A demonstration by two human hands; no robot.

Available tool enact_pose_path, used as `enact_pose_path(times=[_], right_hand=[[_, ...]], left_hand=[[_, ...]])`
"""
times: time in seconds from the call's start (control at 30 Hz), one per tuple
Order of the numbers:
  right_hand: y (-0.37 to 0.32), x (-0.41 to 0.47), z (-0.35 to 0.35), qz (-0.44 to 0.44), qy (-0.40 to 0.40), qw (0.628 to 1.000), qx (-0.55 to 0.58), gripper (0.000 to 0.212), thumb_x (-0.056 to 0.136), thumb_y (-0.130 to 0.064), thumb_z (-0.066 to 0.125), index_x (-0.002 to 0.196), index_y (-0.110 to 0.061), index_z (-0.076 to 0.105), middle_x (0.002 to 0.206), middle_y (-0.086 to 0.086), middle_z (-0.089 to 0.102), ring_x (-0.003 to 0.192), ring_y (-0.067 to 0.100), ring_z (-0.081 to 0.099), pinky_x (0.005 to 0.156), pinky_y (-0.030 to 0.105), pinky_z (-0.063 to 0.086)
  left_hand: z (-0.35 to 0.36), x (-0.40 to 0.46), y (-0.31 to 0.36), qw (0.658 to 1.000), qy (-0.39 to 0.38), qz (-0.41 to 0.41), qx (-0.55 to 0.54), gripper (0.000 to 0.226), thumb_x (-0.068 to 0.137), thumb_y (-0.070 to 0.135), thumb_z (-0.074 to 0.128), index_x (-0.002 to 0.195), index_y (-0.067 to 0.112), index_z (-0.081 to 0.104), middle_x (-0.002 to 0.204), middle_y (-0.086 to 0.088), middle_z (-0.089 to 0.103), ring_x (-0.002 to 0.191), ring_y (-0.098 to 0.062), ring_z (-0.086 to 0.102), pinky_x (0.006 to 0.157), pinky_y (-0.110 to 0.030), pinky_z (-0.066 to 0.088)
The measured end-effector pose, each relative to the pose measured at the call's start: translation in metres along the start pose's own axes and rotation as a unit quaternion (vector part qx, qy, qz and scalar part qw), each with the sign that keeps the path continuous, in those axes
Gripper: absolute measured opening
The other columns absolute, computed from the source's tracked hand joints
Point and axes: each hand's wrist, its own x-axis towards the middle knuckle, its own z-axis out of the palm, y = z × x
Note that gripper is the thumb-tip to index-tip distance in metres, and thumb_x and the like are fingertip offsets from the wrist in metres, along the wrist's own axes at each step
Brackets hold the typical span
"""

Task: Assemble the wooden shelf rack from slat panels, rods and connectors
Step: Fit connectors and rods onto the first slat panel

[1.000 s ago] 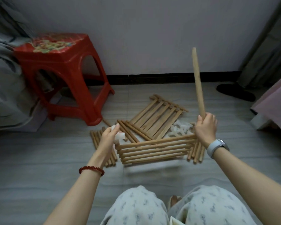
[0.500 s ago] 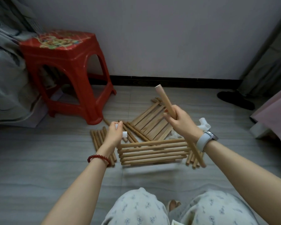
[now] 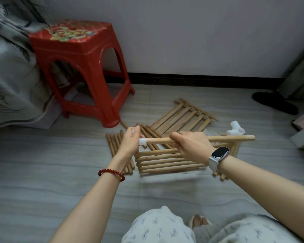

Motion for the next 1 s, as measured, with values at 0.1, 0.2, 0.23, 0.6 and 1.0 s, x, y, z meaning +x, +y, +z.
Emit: enact_pose_path(times=[0.1, 0.2, 0.23, 0.6, 1.0], right_hand=[[0.003, -0.001, 0.003, -0.028, 0.024, 0.999, 0.004, 0.032, 0.097, -0.043, 0.034, 0.119, -0.026, 0.048, 0.101, -0.003, 0.06, 0.091, 0.022, 0.06, 0.066, 0.032, 0.042], [0.002, 0.001, 0.003, -0.057, 0.034, 0.998, 0.005, 0.033, 0.097, -0.043, 0.031, 0.12, -0.026, 0.049, 0.1, -0.005, 0.059, 0.087, 0.021, 0.06, 0.067, 0.034, 0.044], [0.001, 0.002, 0.004, -0.061, 0.036, 0.997, 0.008, 0.033, 0.098, -0.043, 0.031, 0.12, -0.025, 0.049, 0.099, -0.005, 0.06, 0.086, 0.021, 0.06, 0.066, 0.034, 0.044], [-0.022, 0.028, -0.003, -0.064, -0.029, 0.996, 0.061, 0.029, 0.096, -0.045, 0.039, 0.107, -0.024, 0.056, 0.088, 0.003, 0.066, 0.081, 0.029, 0.061, 0.066, 0.034, 0.043], [0.097, -0.045, -0.001, 0.251, 0.166, 0.942, 0.152, 0.035, 0.092, -0.017, 0.053, 0.126, -0.007, 0.056, 0.121, 0.017, 0.056, 0.116, 0.033, 0.047, 0.095, 0.043, 0.036]], left_hand=[[-0.001, -0.001, -0.003, 1.0, 0.003, -0.002, -0.012, 0.024, 0.102, 0.034, 0.035, 0.09, 0.017, 0.048, 0.058, 0.009, 0.061, 0.051, 0.002, 0.054, 0.048, -0.016, 0.041], [0.0, 0.0, -0.007, 1.0, -0.007, -0.01, -0.021, 0.025, 0.101, 0.039, 0.034, 0.089, 0.023, 0.048, 0.059, 0.01, 0.065, 0.064, -0.008, 0.055, 0.058, -0.025, 0.04], [0.0, -0.001, -0.008, 1.0, -0.013, -0.01, -0.025, 0.026, 0.101, 0.04, 0.033, 0.088, 0.023, 0.048, 0.06, 0.011, 0.066, 0.066, -0.01, 0.055, 0.06, -0.026, 0.04], [-0.013, -0.002, -0.018, 0.996, 0.018, -0.01, -0.085, 0.03, 0.102, 0.035, 0.031, 0.081, 0.019, 0.044, 0.057, 0.01, 0.061, 0.063, -0.006, 0.056, 0.069, -0.029, 0.041], [-0.003, -0.007, 0.011, 0.916, 0.15, 0.148, 0.342, 0.032, 0.101, 0.025, 0.036, 0.092, 0.014, 0.064, 0.095, 0.0, 0.058, 0.097, -0.022, 0.052, 0.085, -0.034, 0.031]])
